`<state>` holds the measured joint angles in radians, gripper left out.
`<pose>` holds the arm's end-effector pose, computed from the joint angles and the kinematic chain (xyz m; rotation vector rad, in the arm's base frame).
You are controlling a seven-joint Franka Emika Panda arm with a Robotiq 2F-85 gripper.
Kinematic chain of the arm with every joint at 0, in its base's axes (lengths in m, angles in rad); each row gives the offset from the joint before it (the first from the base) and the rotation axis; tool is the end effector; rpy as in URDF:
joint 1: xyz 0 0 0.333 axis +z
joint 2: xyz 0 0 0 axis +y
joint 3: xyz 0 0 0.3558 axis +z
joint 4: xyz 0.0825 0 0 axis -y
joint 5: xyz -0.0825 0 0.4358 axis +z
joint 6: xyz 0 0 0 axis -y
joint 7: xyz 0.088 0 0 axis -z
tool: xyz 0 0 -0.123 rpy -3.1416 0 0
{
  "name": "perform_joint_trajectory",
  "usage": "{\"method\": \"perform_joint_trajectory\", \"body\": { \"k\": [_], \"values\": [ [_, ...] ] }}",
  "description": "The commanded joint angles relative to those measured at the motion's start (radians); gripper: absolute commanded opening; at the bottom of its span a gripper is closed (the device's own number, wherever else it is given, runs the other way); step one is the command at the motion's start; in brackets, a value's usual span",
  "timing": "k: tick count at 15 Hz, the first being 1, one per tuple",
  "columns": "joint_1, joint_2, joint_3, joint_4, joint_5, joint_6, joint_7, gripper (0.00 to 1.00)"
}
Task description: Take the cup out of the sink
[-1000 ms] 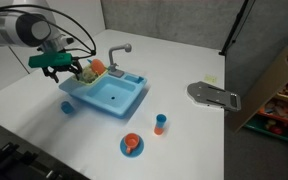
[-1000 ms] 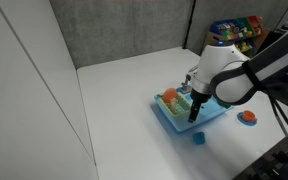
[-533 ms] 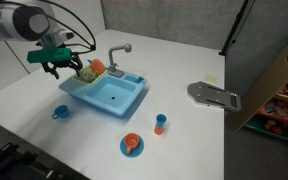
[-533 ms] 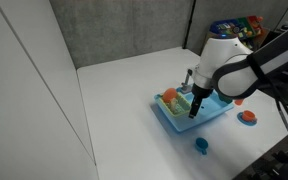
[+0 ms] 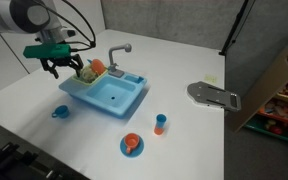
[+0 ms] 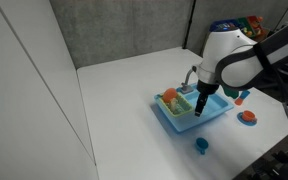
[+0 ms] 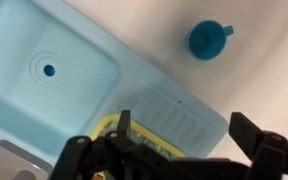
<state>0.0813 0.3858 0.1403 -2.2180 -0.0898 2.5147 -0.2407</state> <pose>0.5670 0.1303 0.1715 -3.0254 -0.8199 0.1310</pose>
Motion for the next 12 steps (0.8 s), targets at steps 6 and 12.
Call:
{"method": "perform_joint_trajectory", "body": {
  "k": [6, 12],
  "values": [
    [-0.02, -0.152, 0.009, -0.032, 0.154, -0.268, 0.018, 1.0],
    [-0.018, -0.297, -0.036, -0.047, 0.162, -0.48, 0.088, 1.0]
  ]
}}
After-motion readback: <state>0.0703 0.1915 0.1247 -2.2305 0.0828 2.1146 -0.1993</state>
